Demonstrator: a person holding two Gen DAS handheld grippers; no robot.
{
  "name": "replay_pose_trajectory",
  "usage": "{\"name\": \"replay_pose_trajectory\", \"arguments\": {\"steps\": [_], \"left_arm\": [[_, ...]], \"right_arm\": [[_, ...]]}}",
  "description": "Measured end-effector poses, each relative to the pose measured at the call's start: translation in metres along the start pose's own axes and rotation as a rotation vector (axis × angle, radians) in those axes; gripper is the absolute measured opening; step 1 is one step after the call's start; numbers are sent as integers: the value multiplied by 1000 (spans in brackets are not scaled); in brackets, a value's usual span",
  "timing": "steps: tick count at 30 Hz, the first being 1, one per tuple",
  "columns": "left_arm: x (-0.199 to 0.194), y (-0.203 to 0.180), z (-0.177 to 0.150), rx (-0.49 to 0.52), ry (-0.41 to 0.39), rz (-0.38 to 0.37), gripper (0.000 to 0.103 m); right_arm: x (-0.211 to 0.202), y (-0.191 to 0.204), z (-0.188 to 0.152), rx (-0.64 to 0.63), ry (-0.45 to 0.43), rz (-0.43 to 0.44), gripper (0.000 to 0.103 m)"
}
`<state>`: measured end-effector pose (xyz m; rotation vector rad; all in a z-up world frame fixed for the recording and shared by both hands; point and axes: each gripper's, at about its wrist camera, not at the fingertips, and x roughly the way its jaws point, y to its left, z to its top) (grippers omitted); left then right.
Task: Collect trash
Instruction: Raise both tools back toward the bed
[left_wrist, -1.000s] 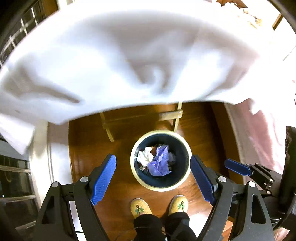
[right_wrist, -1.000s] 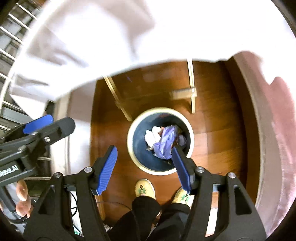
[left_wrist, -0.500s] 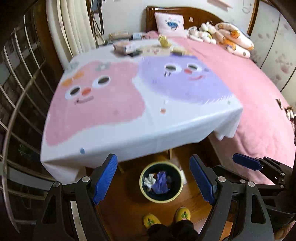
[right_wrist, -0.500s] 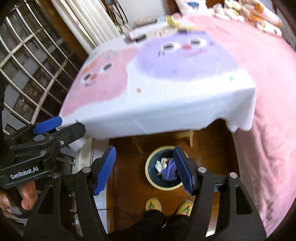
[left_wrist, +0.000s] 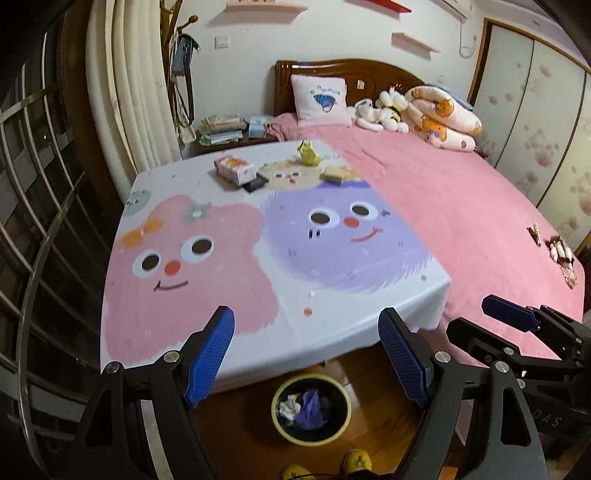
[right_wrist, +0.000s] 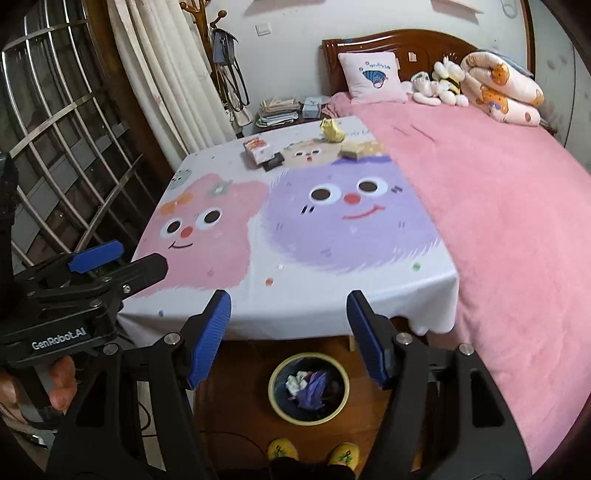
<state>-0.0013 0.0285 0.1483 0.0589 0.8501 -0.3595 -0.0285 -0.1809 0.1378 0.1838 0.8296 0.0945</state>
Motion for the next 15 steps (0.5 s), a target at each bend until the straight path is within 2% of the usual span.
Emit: {"name": "replay_pose_trajectory", "arguments": {"steps": [4,8,15], "left_arm": [[7,1,23,3,-17,-3,82],[30,6,48,-21,-14,11,82],[113,19,114,-99,-1,84,82]], "right_arm": [[13,-8,27,-12,-3,-8,63],[39,-23,62,-46,4,2,63],[128,-71,147,-132,14,58,63]]}}
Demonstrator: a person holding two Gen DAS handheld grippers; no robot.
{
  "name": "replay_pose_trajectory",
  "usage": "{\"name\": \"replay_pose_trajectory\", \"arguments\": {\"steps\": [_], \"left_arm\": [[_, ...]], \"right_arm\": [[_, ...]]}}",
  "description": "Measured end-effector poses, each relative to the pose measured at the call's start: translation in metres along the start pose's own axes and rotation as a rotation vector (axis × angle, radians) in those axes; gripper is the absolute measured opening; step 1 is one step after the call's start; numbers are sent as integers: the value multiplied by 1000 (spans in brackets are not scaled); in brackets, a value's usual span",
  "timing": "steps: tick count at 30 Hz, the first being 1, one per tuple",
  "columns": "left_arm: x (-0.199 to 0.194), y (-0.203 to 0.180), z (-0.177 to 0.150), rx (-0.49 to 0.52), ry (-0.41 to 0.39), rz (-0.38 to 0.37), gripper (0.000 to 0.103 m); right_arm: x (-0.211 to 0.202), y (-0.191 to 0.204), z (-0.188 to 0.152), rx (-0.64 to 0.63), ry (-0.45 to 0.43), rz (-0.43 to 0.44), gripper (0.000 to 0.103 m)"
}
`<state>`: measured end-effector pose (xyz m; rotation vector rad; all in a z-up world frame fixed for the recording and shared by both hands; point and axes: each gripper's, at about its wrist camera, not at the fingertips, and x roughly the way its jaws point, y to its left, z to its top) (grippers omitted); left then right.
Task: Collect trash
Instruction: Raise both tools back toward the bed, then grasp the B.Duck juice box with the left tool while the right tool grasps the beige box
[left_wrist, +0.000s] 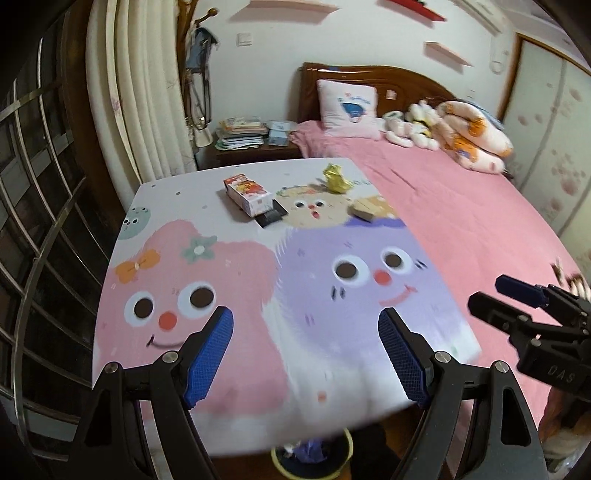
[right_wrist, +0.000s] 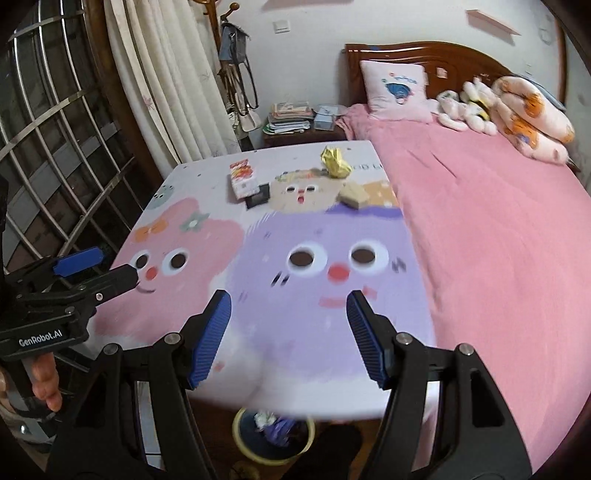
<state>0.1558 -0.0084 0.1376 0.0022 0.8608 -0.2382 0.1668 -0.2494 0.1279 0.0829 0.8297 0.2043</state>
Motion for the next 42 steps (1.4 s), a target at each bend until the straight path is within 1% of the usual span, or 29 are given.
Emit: {"name": "replay_pose_trajectory", "arguments": {"steps": [2,4,5,7,9,12,14,18,19,21,22,23,24,25,28,33,34,39,40,42], "left_arm": [[36,-1,25,-38,12,27,82],[73,-2,50,-91,36,52,82],[94,-4,62,-123,54,59,82],[131,-7,83,-168,90,75,82],[166,-11,100,-198,122,88,82],[219,-14,124,-233,153,131,82],[247,-12,135,-255,172,157,82],[292,3,147,-315,204,194,82],[299,6,150,-326,209,203,82],[316,15,158,-353,218,220,82],[316,23,157,-364,219,224,82],[322,26,162,-371,220,230,82],[328,30,166,-379,219,236,82],[333,34,170,-385,218,239,82],[343,45,180,-397,218,250,82],[368,65,201,-429,218,277,82],[374,71,205,-439,220,285,82],[401,101,215,-519,247,304,70],[405,106,216,-530,252,305,69],[415,114,215,-550,263,308,64]], "right_arm": [[36,-24,27,-36,11,27,62],[74,-46,51,-63,32,34,62],[101,-62,69,-81,50,45,62],[136,-79,88,-104,76,52,62],[183,-100,109,-143,111,63,62],[246,-120,126,-187,167,77,62],[284,-129,131,-207,200,80,62],[334,-133,130,-273,230,88,60],[339,-130,127,-288,233,87,58],[353,-123,121,-323,250,80,52],[359,-123,120,-331,256,75,50],[363,-123,120,-343,238,72,45],[366,-122,121,-355,233,79,39],[368,-121,121,-363,223,77,37],[377,-125,125,-346,210,93,37],[397,-126,141,-298,208,139,36],[396,-122,145,-296,203,142,36],[411,-112,166,-268,190,168,36],[409,-109,167,-266,188,171,36],[414,-104,170,-263,187,181,36]]}}
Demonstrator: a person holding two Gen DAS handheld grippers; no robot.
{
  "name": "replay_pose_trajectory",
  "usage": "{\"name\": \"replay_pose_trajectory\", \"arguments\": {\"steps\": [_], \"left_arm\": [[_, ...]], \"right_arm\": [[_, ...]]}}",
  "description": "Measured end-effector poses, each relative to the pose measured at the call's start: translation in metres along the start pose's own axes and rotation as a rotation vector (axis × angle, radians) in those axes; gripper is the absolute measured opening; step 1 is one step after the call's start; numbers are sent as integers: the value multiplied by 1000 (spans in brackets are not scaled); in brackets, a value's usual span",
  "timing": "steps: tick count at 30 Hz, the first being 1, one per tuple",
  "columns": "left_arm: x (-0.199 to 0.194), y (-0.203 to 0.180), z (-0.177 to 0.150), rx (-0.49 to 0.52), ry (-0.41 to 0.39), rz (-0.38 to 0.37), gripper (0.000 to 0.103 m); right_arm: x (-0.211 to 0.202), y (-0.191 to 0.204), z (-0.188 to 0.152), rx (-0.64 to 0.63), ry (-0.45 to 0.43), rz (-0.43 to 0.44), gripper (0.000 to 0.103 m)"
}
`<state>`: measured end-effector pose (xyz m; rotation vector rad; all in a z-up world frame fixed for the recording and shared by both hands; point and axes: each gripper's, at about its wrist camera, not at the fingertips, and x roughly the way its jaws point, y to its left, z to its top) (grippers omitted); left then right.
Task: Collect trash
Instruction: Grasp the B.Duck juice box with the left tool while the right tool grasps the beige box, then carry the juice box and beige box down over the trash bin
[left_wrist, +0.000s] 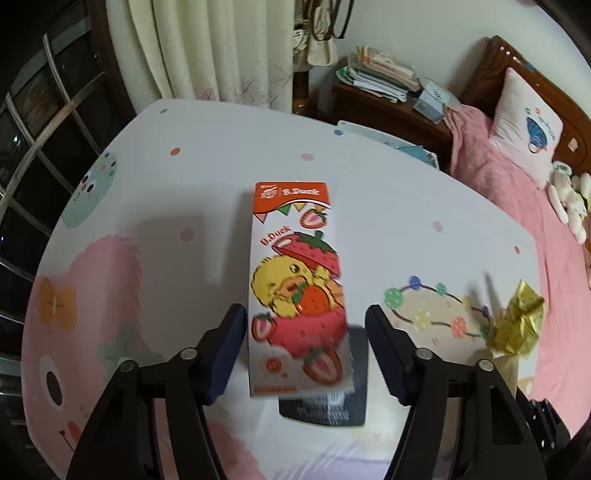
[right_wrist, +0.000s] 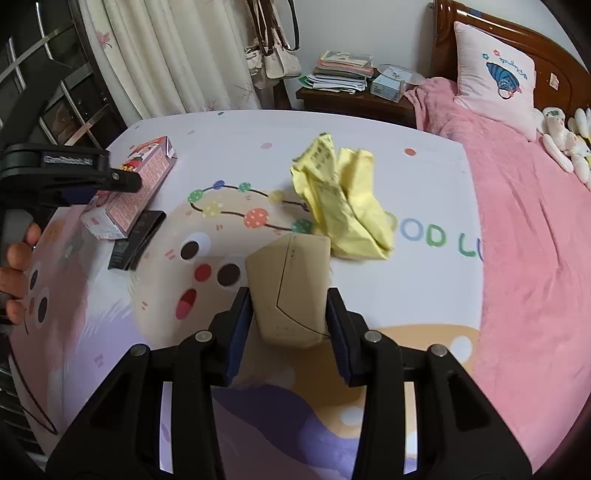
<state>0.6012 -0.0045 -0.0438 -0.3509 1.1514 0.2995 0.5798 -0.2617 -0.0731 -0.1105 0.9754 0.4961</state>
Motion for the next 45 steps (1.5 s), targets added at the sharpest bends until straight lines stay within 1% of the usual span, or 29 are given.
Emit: {"name": "replay_pose_trajectory", "arguments": {"steps": [1,3,4,6,9,11,14,19,26,31,35,39,45], "left_arm": [[4,3,2,-7,5,0,62],[12,6,5,-19,16,-5,54],[15,8,6,-22,17,-6,53],[15,9,5,-27,6,-17,52],[11,11,1,-18,-15,-14,51],[4,14,-3,-14,-31,-9,51],[-9,18,-10,-8,-39,-21,51],[-48,27,-36,35,-73,-26,51],[-128,53,-95,144,-134,-56,51],[-194,90,-149,231,-185,-101,51],[-239,129,-191,293,-218,-140,51],[-277,175,-237,351,-225,-189,51],[-311,240,-301,425,-219,-255,51]], "right_arm": [[0,3,1,-1,0,5,36],[0,10,1,-4,1,12,36],[0,13,0,-7,2,14,36],[1,18,0,-9,5,23,36],[-2,24,-3,-8,5,36,36],[-6,29,-4,-3,3,47,36],[-16,36,-7,3,0,53,36],[-40,52,-18,24,-6,65,36],[-92,92,-45,71,-27,68,36],[-141,138,-75,110,-61,44,36],[-186,186,-113,156,-96,21,36],[-221,233,-151,192,-118,-1,36],[-265,303,-217,246,-128,-30,36]]}}
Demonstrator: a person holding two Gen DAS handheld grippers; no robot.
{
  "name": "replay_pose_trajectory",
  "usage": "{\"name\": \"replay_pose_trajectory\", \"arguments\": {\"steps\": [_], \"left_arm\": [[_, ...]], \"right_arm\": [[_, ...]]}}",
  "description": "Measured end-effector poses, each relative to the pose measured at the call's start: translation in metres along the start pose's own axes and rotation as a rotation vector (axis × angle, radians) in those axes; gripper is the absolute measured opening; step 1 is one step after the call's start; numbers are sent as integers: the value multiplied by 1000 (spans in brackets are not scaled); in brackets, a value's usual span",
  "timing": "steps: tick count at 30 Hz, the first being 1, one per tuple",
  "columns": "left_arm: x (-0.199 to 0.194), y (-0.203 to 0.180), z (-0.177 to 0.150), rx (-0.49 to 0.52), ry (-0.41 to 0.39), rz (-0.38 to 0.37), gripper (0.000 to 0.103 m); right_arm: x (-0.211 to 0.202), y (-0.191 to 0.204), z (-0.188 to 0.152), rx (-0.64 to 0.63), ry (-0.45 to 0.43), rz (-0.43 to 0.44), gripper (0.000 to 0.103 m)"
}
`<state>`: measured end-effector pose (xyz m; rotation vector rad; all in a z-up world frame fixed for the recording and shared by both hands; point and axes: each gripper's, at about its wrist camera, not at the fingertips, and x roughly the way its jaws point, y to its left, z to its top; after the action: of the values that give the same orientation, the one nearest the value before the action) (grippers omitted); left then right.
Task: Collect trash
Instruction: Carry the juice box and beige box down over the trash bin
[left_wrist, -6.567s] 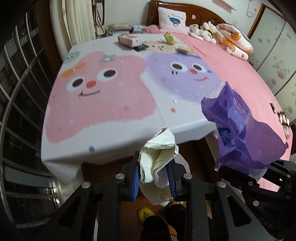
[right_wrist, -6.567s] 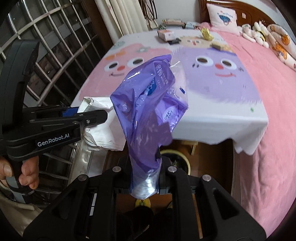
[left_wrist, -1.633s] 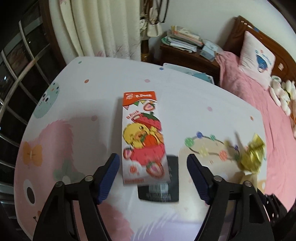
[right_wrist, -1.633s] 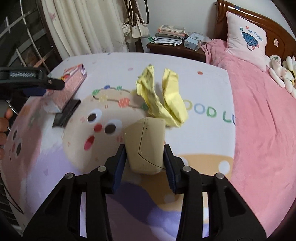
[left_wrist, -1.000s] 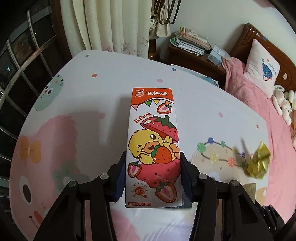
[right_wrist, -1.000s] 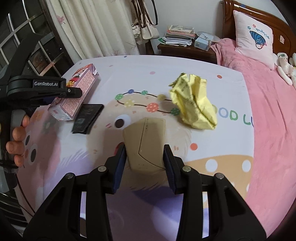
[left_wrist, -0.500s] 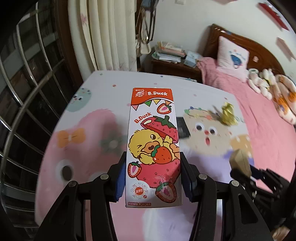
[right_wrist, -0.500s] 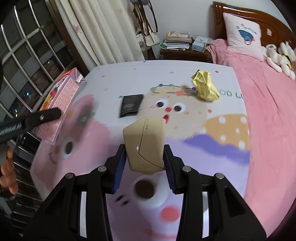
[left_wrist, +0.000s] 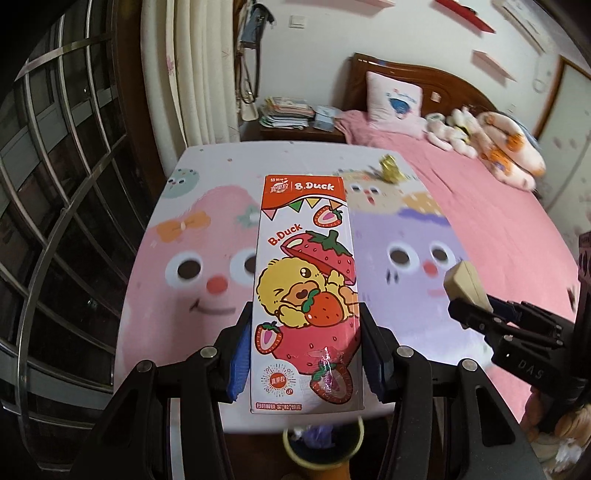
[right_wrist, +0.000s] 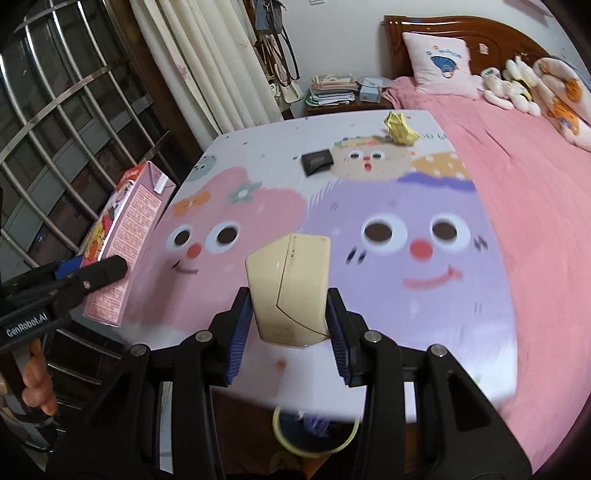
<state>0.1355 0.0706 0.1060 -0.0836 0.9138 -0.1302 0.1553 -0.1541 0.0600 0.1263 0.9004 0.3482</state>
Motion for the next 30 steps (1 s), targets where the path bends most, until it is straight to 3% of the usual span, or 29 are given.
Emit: {"name": "replay_pose_trajectory", "arguments": {"steps": [7,14,21,30], "left_arm": [[-38,14,-87,100,51,-67,51],[-47,18,-165,124,163,-111,51],[-30,2,-222,148,267,-120,51],[54,-12,-294,98,423,-100,51]], "right_arm": [[-36,49,-90,2,53,-30,36],[-37,65,-147,-2,154,-46,36],[-9,51,-198,23,264,-46,36],[65,-5,-283,121,414,-32,37]]}}
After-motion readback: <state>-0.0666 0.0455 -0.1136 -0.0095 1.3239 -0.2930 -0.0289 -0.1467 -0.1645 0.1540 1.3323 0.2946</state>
